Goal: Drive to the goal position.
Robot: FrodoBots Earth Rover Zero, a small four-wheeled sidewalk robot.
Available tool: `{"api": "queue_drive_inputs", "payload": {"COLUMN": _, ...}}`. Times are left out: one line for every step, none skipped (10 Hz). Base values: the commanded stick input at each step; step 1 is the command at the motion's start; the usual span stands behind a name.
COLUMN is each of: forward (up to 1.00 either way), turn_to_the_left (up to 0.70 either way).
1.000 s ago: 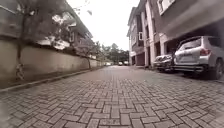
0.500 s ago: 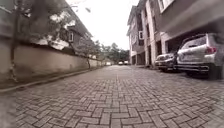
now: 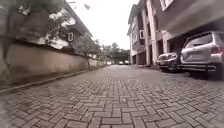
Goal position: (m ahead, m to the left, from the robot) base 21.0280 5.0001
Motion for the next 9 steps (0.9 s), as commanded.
{"api": "queue_drive_inputs", "payload": {"forward": 0.5, "turn_to_the_left": 0.0}}
{"api": "queue_drive_inputs", "payload": {"forward": 0.5, "turn_to_the_left": 0.0}}
{"api": "queue_drive_inputs", "payload": {"forward": 0.5, "turn_to_the_left": 0.0}}
{"api": "queue_drive_inputs", "payload": {"forward": 0.5, "turn_to_the_left": 0.0}}
{"api": "queue_drive_inputs", "payload": {"forward": 0.5, "turn_to_the_left": 0.0}}
{"api": "queue_drive_inputs", "payload": {"forward": 0.5, "turn_to_the_left": 0.0}}
{"api": "queue_drive_inputs", "payload": {"forward": 0.5, "turn_to_the_left": 0.0}}
{"api": "queue_drive_inputs", "payload": {"forward": 0.5, "turn_to_the_left": 0.0}}
{"api": "queue_drive_inputs", "payload": {"forward": 0.5, "turn_to_the_left": 0.0}}
